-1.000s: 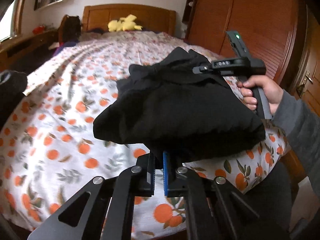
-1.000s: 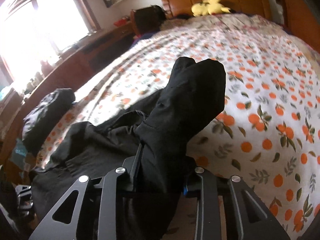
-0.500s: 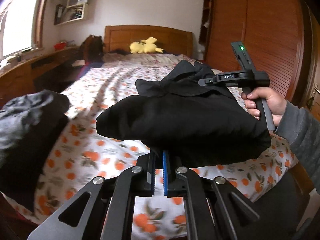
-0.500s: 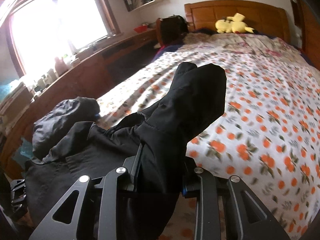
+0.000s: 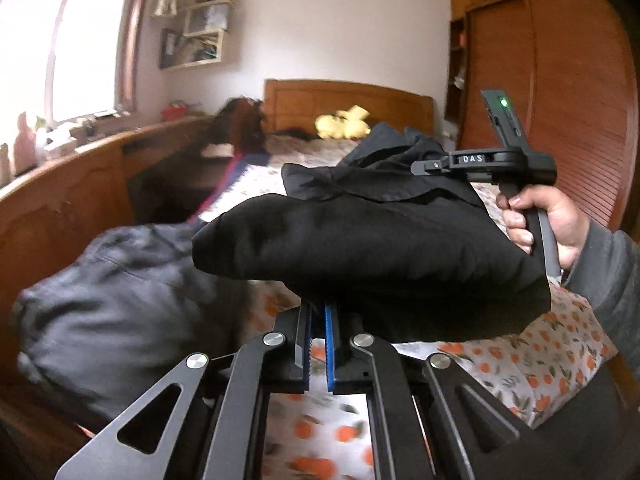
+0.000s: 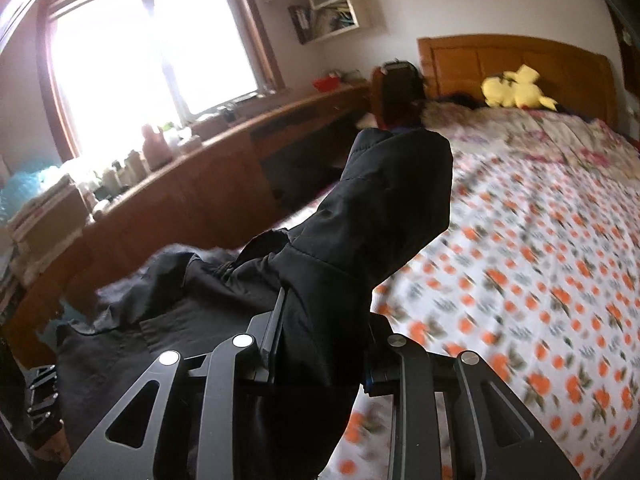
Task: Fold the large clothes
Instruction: 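Carry the coat bundle with both grippers toward the desk beside the bed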
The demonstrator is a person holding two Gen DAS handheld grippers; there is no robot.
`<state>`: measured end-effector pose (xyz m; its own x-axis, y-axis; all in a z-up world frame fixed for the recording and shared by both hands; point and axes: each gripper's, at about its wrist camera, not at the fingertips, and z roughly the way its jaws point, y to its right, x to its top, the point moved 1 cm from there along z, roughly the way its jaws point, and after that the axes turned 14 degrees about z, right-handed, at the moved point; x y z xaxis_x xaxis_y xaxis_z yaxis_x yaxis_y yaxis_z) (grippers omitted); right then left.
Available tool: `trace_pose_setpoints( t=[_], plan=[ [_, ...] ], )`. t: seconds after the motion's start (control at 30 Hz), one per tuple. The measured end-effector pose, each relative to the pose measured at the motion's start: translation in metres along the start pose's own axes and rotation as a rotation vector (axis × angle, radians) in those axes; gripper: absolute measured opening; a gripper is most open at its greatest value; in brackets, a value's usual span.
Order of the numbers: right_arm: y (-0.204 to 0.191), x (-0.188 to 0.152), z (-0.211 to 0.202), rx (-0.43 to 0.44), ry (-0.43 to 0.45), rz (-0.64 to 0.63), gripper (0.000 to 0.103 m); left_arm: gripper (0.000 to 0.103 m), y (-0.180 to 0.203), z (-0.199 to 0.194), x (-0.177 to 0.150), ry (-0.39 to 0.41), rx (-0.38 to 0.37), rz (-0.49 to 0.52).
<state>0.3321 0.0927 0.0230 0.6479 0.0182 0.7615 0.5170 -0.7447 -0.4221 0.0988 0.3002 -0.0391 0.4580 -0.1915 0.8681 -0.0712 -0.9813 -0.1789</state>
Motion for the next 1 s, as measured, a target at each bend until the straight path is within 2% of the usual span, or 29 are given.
trace_pose_setpoints(
  t=[0.27, 0.5, 0.57, 0.67, 0.73, 0.8, 0.87, 0.97, 1.0],
  plan=[
    [-0.094, 0.027, 0.046, 0.094, 0.018, -0.015, 0.026, 0.005, -0.091, -0.042, 0.026, 0.042, 0.175, 0.011],
    [-0.178, 0.028, 0.088, 0.156, 0.001, -0.051, 0.026, 0.005, -0.182, -0.064, 0.023, -0.017, 0.361, -0.013],
    [-0.197, 0.019, 0.103, 0.174, -0.016, -0.06, 0.027, 0.005, -0.205, -0.066, 0.012, -0.042, 0.396, -0.032],
    [-0.216, -0.006, 0.133, 0.174, -0.075, -0.084, 0.029, 0.005, -0.238, -0.063, -0.024, -0.116, 0.44, -0.089],
    [-0.222, -0.028, 0.159, 0.142, -0.138, -0.115, 0.032, 0.005, -0.249, -0.058, -0.052, -0.175, 0.446, -0.116],
    [-0.219, -0.056, 0.187, 0.066, -0.222, -0.132, 0.035, 0.005, -0.258, -0.048, -0.083, -0.235, 0.443, -0.154],
    [-0.216, -0.074, 0.199, 0.016, -0.242, -0.174, 0.039, 0.006, -0.26, -0.048, -0.103, -0.251, 0.459, -0.18],
    [-0.207, -0.077, 0.197, 0.017, -0.244, -0.174, 0.045, 0.008, -0.26, -0.058, -0.117, -0.237, 0.446, -0.217],
    [-0.203, -0.076, 0.196, 0.02, -0.259, -0.162, 0.05, 0.009, -0.259, -0.058, -0.117, -0.239, 0.447, -0.216]
  ],
)
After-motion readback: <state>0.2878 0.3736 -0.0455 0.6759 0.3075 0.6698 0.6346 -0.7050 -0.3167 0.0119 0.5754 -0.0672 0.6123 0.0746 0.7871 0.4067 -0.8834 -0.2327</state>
